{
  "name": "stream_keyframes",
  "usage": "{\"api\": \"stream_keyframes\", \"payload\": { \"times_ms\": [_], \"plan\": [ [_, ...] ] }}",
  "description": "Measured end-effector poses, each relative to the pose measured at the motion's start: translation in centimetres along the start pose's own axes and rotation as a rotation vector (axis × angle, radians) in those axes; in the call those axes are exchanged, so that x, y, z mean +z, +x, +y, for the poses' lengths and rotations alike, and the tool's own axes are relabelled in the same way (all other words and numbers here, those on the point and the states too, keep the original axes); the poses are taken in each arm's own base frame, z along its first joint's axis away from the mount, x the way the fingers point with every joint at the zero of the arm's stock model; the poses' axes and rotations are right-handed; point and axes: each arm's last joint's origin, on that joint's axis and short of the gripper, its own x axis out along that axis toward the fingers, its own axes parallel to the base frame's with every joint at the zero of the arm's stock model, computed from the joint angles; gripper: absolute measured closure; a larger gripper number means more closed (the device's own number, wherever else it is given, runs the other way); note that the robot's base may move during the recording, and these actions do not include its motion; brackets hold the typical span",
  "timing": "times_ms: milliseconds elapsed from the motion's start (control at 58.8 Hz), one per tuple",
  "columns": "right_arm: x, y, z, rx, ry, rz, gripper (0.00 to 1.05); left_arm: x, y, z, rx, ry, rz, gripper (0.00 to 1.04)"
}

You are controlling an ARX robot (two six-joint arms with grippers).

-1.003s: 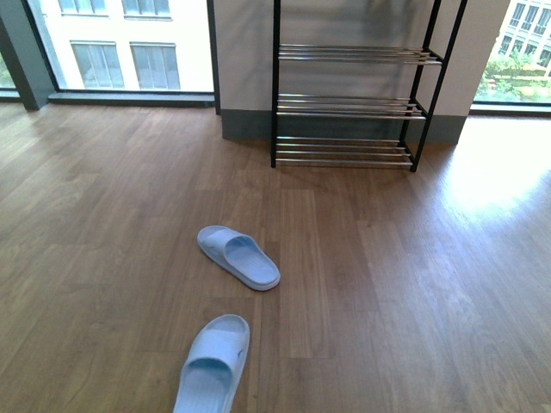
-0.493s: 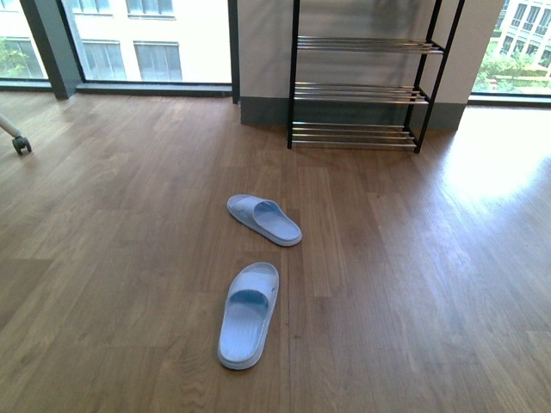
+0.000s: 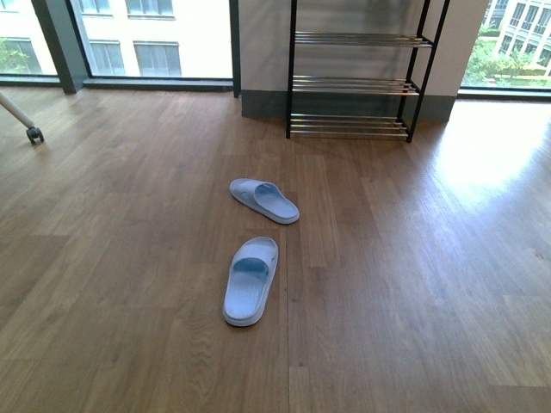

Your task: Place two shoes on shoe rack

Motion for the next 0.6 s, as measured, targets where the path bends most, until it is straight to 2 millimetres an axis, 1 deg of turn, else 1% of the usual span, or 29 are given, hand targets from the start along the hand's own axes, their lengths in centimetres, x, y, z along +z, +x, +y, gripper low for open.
{"api": "stream_keyframes", "payload": {
  "times_ms": [595],
  "plan": [
    [0.0,0.0,0.0,0.0,0.0,0.0,0.09,0.0,0.0,0.0,0.0,0.0,0.0,0.09]
  ]
}}
